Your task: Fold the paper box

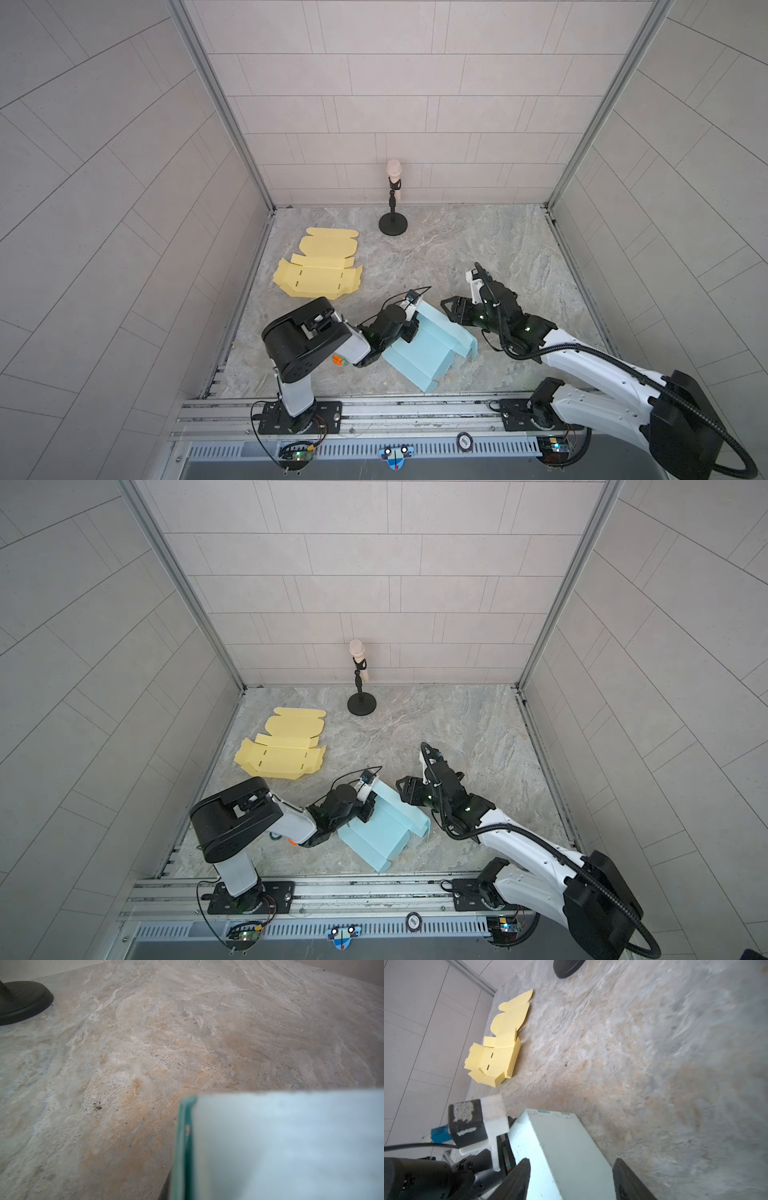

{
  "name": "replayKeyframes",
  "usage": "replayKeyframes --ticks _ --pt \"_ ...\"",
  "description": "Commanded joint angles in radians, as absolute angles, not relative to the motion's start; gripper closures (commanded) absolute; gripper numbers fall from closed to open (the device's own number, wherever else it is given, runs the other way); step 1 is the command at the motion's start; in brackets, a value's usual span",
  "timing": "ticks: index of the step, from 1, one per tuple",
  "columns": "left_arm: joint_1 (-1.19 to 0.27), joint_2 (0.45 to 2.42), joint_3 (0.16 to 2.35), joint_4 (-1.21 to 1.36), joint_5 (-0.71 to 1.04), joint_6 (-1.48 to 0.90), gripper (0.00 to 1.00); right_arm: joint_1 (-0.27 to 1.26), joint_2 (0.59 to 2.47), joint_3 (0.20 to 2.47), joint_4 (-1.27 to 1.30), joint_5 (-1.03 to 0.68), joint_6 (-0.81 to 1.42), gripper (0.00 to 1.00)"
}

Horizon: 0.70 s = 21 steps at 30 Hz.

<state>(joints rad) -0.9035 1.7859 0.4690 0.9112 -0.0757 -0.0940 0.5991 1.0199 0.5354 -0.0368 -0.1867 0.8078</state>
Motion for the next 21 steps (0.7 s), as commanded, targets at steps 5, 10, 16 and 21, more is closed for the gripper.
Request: replayKeyframes --ticks 5,10,16,21 --pt "-0.925 1.778 0.492 0.885 -0.09 -0.075 0.85 0.441 1.081 0.614 -0.143 -0.245 0.659 0.45" --pt "-0.924 1.781 0.501 0.874 -0.087 -0.075 0.84 0.422 1.258 0.665 -0.075 -0.302 0.621 0.54" --pt "-0.924 1.784 0.501 0.877 -0.091 -0.079 0.84 0.433 1.408 0.674 0.033 -0.399 0.638 0.6" --pt "-0.921 1.779 0.488 0.899 -0.104 -0.097 0.84 0.505 1.462 0.681 0.055 -0.402 0.639 0.64"
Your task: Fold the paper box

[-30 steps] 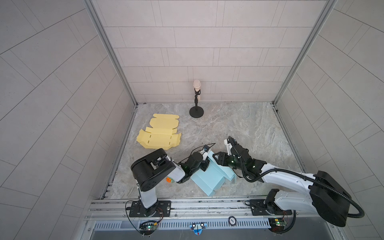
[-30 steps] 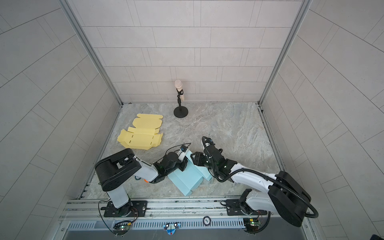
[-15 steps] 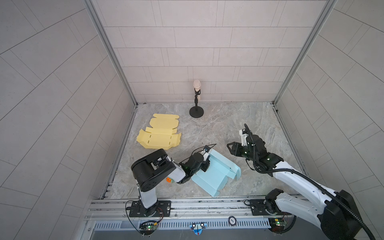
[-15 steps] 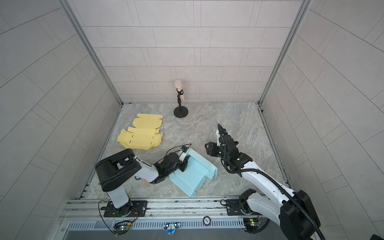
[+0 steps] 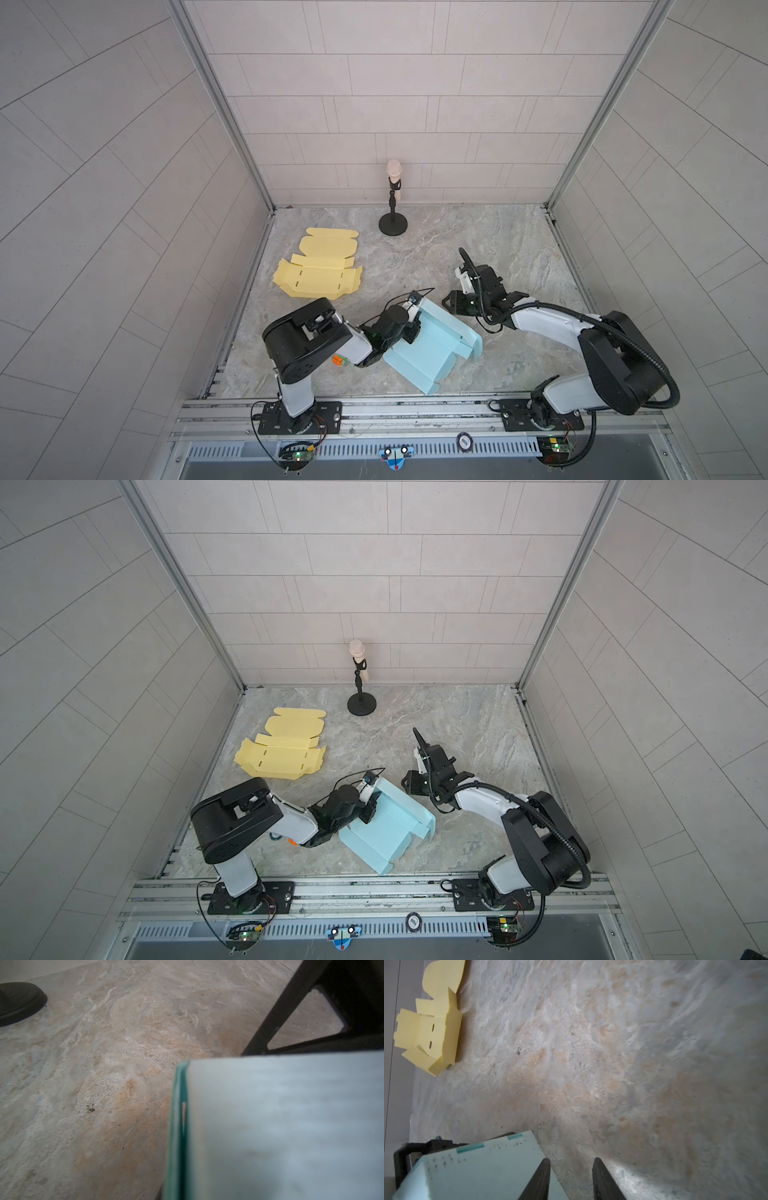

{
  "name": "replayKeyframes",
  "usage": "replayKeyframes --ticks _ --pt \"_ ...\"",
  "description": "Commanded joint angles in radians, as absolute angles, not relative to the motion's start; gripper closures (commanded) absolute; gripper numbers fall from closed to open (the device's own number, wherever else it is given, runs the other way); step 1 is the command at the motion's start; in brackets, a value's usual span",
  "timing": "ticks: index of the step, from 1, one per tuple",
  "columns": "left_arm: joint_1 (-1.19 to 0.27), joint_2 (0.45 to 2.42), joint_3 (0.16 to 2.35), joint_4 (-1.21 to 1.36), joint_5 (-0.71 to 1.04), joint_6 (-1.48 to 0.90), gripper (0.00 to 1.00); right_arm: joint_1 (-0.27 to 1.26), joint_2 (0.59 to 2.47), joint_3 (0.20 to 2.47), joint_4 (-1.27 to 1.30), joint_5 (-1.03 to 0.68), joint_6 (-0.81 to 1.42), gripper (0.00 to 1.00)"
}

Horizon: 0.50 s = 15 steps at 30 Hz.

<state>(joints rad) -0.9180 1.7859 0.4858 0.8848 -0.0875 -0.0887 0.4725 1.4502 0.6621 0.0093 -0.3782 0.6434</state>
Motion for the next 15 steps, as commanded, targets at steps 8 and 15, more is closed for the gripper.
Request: replayKeyframes --ticks 8,15 --pt "-0.868 1.778 0.436 0.988 -0.071 -0.161 0.86 0.559 1.506 0.655 0.11 -0.401 0.675 0.69" --pt "-0.864 1.776 0.416 1.005 -0.078 -0.172 0.82 0.565 1.531 0.639 0.137 -0.396 0.701 0.72"
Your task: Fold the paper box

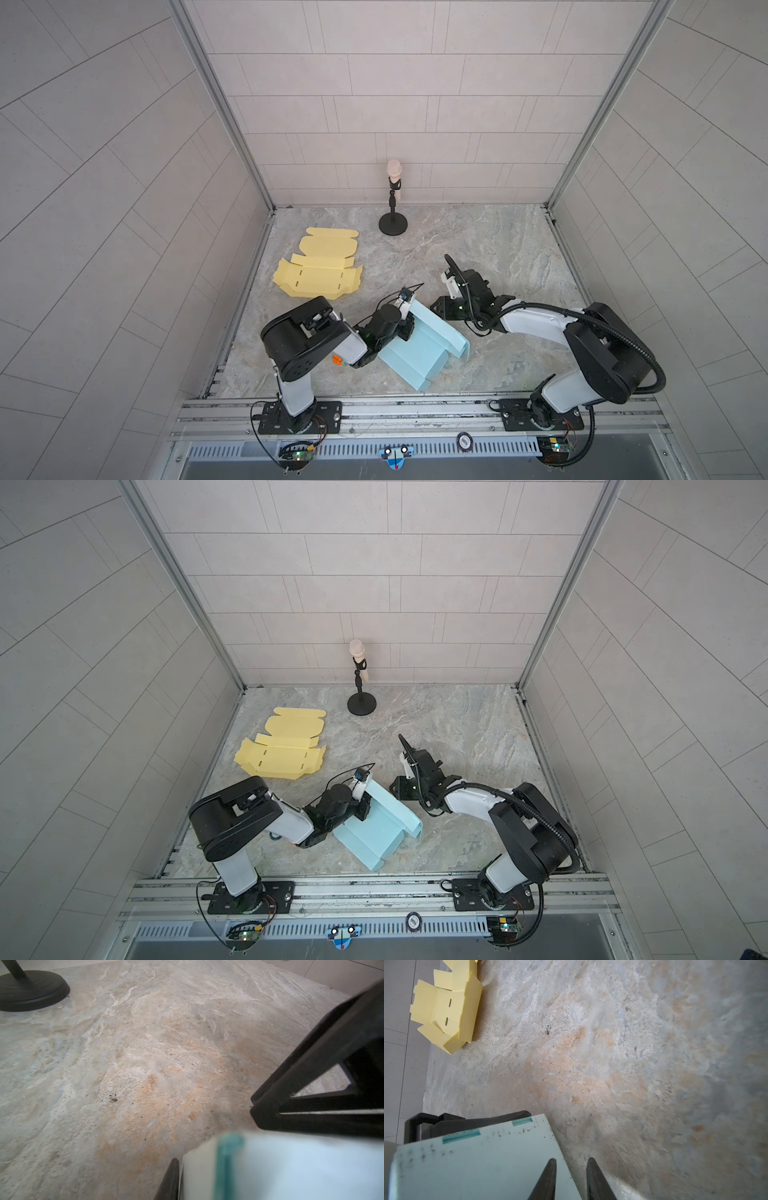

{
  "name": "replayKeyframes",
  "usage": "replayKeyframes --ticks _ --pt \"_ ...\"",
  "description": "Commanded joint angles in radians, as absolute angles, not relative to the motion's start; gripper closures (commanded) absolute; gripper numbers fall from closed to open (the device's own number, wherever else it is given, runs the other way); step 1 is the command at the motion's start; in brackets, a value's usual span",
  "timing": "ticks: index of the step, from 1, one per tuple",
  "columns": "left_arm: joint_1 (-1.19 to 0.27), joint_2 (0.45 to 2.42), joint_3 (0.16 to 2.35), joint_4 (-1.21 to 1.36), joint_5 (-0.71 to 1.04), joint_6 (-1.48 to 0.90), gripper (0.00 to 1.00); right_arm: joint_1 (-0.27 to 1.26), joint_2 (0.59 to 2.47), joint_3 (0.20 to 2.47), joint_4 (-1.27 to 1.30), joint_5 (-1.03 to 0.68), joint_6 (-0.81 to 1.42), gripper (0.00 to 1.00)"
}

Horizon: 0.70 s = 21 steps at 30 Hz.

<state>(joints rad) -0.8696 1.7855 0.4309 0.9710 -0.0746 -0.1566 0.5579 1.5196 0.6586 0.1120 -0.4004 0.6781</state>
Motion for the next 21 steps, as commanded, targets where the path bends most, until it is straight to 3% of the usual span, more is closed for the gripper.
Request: replayKeyframes --ticks 1,5,12,21 --pt "-0.863 1.775 0.413 1.006 -0.077 -0.173 0.81 0.566 1.531 0.636 0.141 -0.393 0.705 0.72" --pt "-0.863 1.763 0.389 1.021 -0.078 -0.181 0.73 0.565 1.529 0.626 0.143 -0.381 0.714 0.74" --pt "-0.864 1.735 0.366 1.029 -0.078 -0.187 0.72 0.566 1.52 0.625 0.143 -0.377 0.725 0.75" --pt "-0.864 1.7 0.373 1.013 -0.074 -0.179 0.82 0.586 1.506 0.594 0.148 -0.377 0.744 0.76"
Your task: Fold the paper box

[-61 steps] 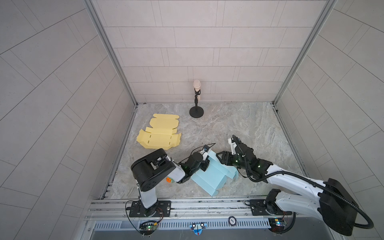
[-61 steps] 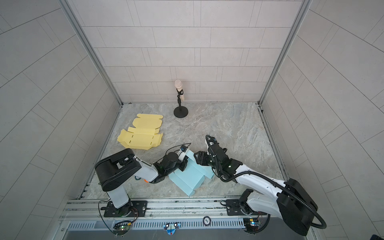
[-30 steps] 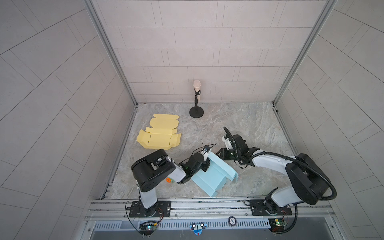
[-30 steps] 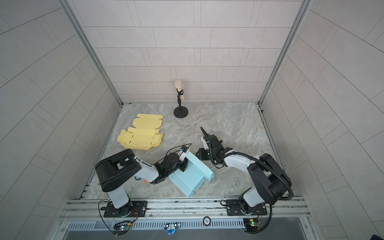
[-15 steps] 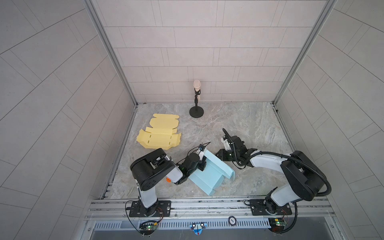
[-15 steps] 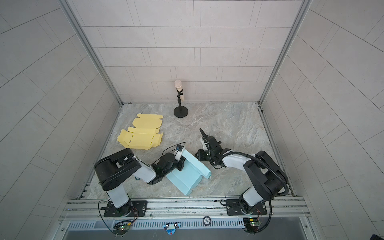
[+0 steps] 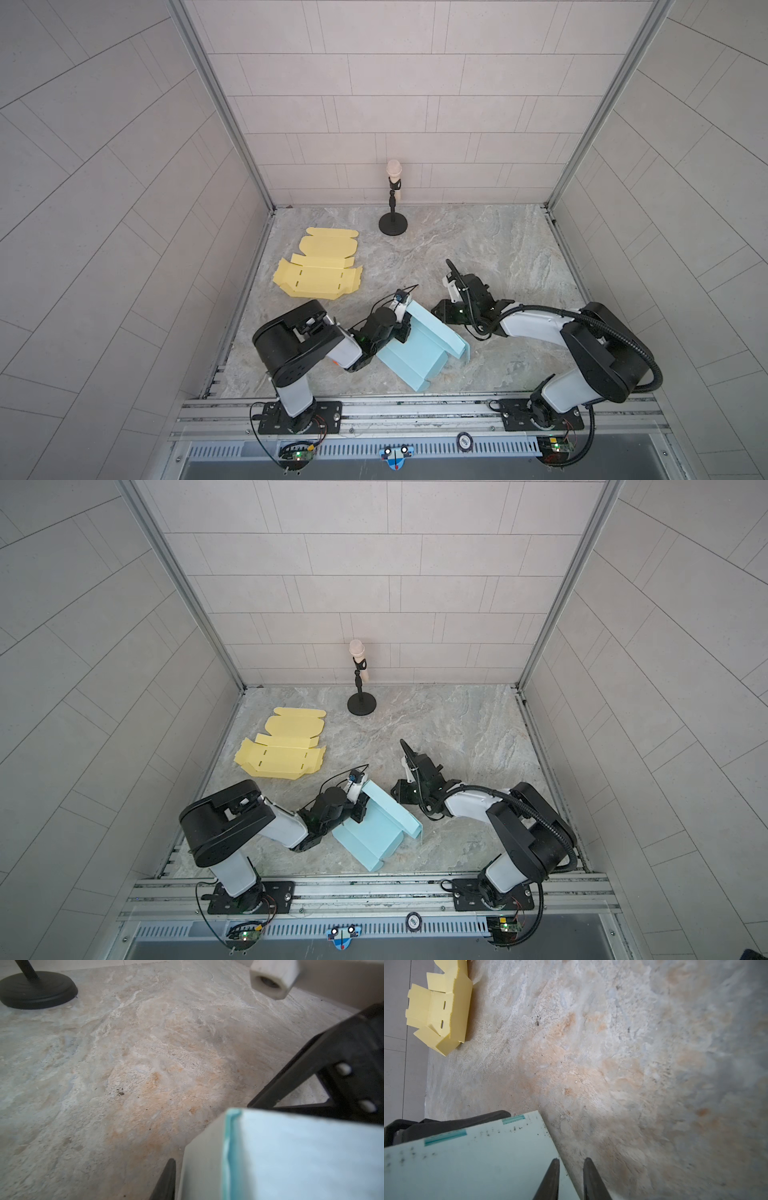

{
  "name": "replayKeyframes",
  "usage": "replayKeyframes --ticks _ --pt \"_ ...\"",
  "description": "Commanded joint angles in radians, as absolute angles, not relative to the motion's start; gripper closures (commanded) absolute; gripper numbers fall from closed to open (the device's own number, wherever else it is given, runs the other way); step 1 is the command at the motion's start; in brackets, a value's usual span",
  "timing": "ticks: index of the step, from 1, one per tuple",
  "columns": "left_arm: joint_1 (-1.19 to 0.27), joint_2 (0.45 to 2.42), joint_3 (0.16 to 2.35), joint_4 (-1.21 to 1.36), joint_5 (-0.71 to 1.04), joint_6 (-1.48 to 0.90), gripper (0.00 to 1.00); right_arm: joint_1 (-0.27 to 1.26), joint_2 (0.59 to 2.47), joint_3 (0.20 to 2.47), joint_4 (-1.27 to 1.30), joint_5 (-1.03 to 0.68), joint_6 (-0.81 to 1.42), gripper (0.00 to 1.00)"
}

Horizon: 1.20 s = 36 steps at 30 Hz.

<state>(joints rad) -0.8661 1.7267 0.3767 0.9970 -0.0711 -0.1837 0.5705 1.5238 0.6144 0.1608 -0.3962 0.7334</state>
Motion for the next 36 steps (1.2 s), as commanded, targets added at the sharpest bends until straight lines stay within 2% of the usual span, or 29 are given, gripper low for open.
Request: replayKeyframes --ticks 1,17,36 --pt "-0.864 1.702 0.374 1.014 -0.074 -0.179 0.84 0.593 1.506 0.594 0.152 -0.379 0.749 0.76" --pt "-0.866 1.721 0.381 1.021 -0.083 -0.179 0.89 0.686 1.588 0.582 0.323 -0.43 0.876 0.77" --pt "-0.846 1.701 0.322 1.09 -0.042 -0.204 0.75 0.578 1.519 0.568 0.237 -0.399 0.821 0.78"
